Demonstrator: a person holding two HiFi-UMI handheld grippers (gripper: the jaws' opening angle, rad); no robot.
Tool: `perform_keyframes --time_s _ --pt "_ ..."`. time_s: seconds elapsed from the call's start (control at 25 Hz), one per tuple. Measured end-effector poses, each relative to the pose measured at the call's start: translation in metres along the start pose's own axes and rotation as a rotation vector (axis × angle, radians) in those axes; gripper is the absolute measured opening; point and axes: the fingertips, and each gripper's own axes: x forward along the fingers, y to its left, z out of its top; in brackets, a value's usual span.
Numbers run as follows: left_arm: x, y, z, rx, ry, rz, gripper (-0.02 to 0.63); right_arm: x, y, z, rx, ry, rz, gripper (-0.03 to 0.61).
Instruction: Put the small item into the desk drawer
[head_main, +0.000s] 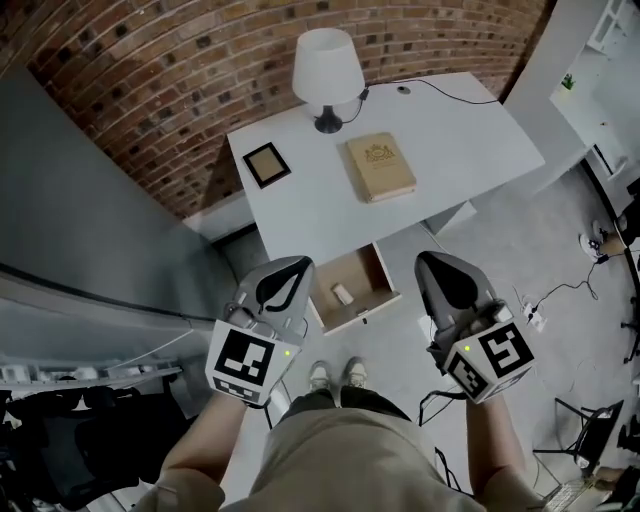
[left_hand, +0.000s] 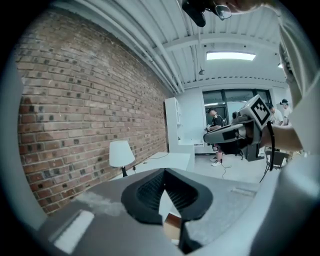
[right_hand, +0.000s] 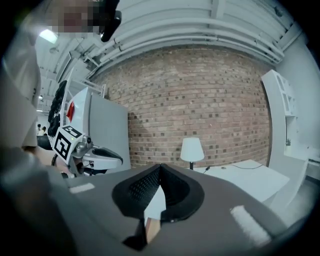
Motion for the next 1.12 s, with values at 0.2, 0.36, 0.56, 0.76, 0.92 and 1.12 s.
perform_keyframes --time_s 0.2,0.36,0.56,0.76,0.92,1.12 --pt "-0.020 -0.009 0.049 -0.033 -0.094 0.019 0.003 -0.028 0.014 0.046 -0.033 -0.104 0.006 0.005" --pt "-0.034 -0.018 0.073 0.027 -0.134 0.020 0.003 -0.046 0.029 0.081 -0.028 -0.208 0.019 0.003" --pt "-0.049 -0.028 0.083 0.094 -0.143 0.033 0.003 -0.067 0.033 0.090 -0.083 -0.222 -0.023 0.003" --pt "-0.055 -0.031 0.082 0.076 -0.139 0.035 0.003 -0.070 0.037 0.089 -0.091 -0.214 -0.020 0.003" --pt "-0.056 -0.031 0.079 0.065 -0.131 0.034 0.003 -0.068 0.037 0.081 -0.084 -0.193 -0.019 0.003" --pt "-0.055 -0.031 0.077 0.074 -0.129 0.029 0.003 -0.066 0.039 0.078 -0.076 -0.185 -0.016 0.003"
